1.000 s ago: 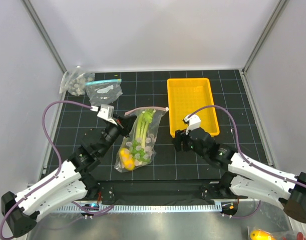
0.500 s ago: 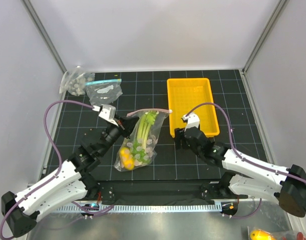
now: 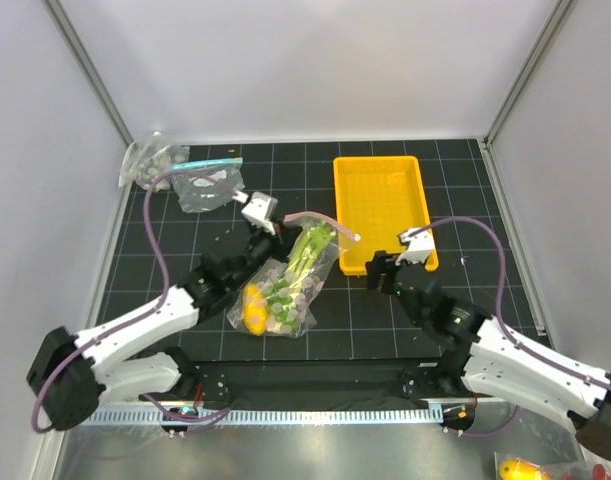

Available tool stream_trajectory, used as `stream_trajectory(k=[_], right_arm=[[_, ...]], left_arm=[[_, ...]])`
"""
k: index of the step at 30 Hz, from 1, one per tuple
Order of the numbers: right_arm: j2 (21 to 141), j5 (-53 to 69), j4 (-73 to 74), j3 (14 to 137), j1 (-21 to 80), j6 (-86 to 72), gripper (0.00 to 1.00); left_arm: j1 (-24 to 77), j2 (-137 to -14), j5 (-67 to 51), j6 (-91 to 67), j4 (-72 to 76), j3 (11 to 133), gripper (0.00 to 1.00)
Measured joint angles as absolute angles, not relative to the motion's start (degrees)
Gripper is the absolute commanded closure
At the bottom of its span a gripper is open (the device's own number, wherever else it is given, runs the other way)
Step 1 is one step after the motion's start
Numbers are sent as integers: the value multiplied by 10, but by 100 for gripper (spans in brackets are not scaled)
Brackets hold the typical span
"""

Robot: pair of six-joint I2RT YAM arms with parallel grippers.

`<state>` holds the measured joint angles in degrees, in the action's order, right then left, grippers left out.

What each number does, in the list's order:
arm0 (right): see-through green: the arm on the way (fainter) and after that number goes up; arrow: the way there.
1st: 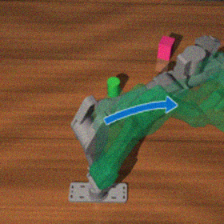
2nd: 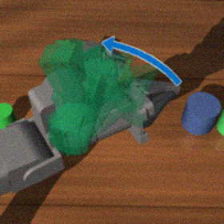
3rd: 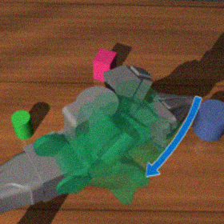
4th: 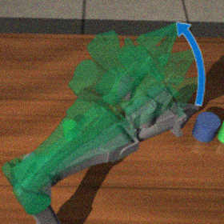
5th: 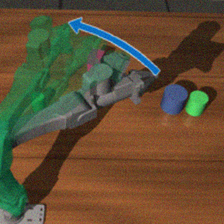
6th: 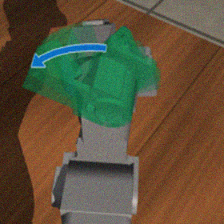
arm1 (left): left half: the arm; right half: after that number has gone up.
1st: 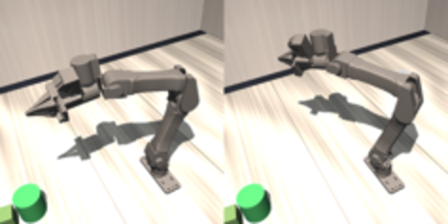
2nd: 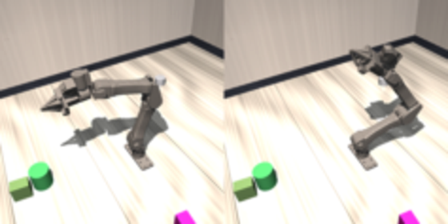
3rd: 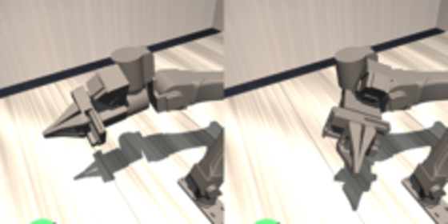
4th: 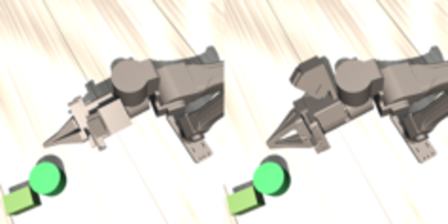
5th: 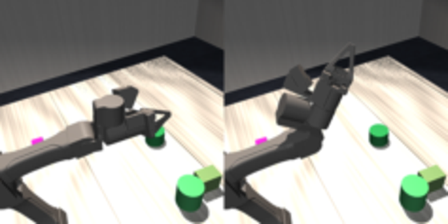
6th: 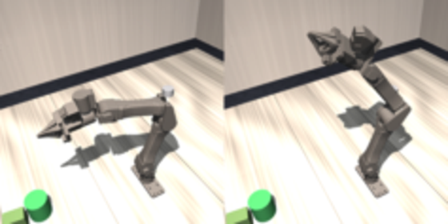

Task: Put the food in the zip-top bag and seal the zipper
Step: Place the zipper food storage bag at the center of the board, then reset both arms

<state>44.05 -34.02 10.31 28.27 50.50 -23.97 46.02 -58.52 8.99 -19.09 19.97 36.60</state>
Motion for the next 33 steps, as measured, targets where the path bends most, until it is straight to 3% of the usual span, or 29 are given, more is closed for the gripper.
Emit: stream_trajectory(k=[6,11,12,13,14,16,17,19,25,33], right_arm=[[316,-395,102,241,505,-250,26],[285,-417,101,234,505,-257,26],[286,-419,102,234,505,-257,26],[288,-421,102,234,505,-258,26],[292,-423,101,234,505,-259,26],[299,-433,104,234,505,-263,21],[302,-438,106,234,505,-265,21],[304,-446,109,234,505,-272,20],[306,-458,113,234,505,-277,18],[268,-459,113,234,505,-274,16]], left_arm=[[461,-730,33,-191,203,472,100],[461,-834,16,-190,204,577,100],[461,-851,14,-190,203,595,94],[461,-871,13,-190,203,616,61],[461,-889,12,-188,201,635,47],[460,-923,10,-196,177,680,26],[460,-937,5,-202,162,703,22],[460,-946,5,-215,138,728,1],[460,-875,65,-260,69,700,0],[460,-595,160,-300,-3,550,0]])
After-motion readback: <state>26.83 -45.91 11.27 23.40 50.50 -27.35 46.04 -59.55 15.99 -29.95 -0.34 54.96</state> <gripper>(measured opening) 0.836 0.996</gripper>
